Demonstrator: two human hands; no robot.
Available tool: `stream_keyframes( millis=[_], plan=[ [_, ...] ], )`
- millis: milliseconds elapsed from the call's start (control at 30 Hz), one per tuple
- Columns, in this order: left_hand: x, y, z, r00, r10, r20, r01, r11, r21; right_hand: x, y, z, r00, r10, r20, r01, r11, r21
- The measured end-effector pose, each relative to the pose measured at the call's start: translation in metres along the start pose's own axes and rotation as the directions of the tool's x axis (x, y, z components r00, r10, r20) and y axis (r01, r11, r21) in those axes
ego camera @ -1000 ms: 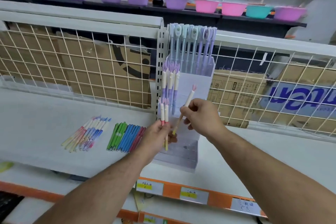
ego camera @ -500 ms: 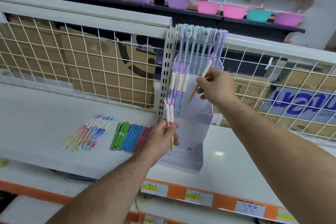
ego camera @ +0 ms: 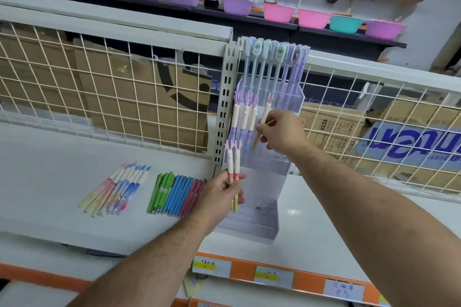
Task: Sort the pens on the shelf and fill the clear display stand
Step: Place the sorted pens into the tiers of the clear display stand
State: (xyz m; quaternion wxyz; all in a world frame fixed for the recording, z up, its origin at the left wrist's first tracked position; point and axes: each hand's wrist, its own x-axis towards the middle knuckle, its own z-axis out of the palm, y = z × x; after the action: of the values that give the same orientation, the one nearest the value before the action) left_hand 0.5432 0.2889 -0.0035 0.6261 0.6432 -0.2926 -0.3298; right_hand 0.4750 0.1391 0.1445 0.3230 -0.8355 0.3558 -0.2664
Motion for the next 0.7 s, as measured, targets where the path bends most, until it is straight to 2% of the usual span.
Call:
stream_keyframes(
  millis=[200, 367, 567, 633, 700],
  plan=[
    [-0.002, 0.002, 0.001, 1.0, 0.023, 0.003, -0.023, 0.999, 0.04, 0.0, 0.0, 0.003, 0.999, -0.037, 0.019, 0.039, 0.995, -0.094],
    [-0.002, 0.003, 0.001, 1.0, 0.027, 0.006, -0.027, 0.998, 0.052, -0.005, 0.005, 0.005, 1.0, -0.005, 0.016, 0.006, 0.997, -0.074],
    [-0.003, 0.005, 0.001, 0.999, 0.04, 0.015, -0.041, 0.997, 0.064, -0.04, 0.02, 0.006, 0.992, -0.015, -0.123, 0.018, 1.0, 0.025],
    [-0.004, 0.006, 0.001, 0.999, 0.045, 0.019, -0.046, 0.997, 0.062, -0.056, 0.025, 0.01, 0.998, -0.009, -0.067, 0.011, 1.0, 0.029],
    [-0.004, 0.006, 0.001, 0.998, 0.05, 0.027, -0.052, 0.997, 0.062, -0.07, 0.028, 0.016, 0.997, 0.003, 0.079, -0.007, 0.999, 0.048]
  ],
)
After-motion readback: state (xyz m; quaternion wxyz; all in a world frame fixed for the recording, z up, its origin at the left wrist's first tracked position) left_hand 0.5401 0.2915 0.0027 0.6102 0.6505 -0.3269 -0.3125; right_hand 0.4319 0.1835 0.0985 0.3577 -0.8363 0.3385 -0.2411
